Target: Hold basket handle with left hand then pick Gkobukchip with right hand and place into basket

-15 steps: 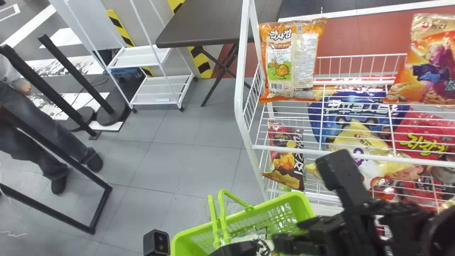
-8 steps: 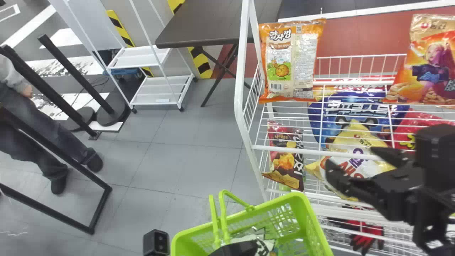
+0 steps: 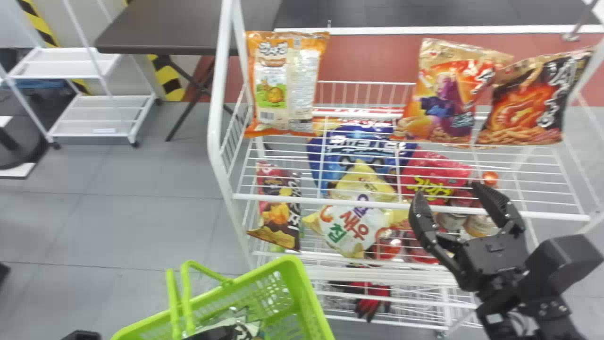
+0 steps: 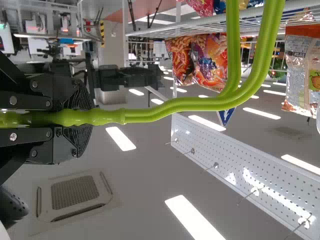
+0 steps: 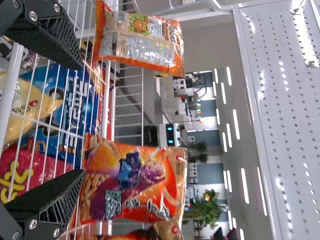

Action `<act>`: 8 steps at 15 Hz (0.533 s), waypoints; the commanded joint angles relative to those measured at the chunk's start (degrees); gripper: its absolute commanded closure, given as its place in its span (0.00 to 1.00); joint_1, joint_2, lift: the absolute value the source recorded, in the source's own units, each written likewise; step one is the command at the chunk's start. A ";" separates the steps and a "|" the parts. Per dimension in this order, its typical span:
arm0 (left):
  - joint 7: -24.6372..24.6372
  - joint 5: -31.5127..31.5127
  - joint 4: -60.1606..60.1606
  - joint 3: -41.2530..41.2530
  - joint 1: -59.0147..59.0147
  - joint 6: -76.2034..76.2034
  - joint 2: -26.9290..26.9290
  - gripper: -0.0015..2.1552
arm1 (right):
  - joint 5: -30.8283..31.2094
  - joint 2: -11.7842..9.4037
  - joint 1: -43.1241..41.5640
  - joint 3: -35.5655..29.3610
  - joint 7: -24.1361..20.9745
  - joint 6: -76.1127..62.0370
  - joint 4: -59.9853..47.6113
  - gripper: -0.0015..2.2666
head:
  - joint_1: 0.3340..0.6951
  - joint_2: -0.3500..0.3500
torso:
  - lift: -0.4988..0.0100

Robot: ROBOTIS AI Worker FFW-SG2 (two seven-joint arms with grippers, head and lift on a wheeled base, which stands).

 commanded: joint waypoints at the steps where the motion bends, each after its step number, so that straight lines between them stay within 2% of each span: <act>1: 0.06 -0.16 -0.07 -0.10 -0.09 -0.05 0.00 1.00 | -0.64 0.03 0.59 -0.43 0.00 -5.73 3.33 0.03 | 1.00 0.53 | 0.98; 3: 0.15 -0.16 -0.07 -0.10 -0.09 -0.05 0.00 1.00 | -0.81 0.03 0.59 -0.61 0.18 -5.73 3.77 0.03 | 1.00 0.49 | 0.98; 8: 0.15 -0.16 -0.07 -0.10 -0.18 -0.05 -0.08 1.00 | -0.90 0.03 0.59 -0.61 0.35 -5.56 3.77 0.03 | 1.00 0.48 | 0.98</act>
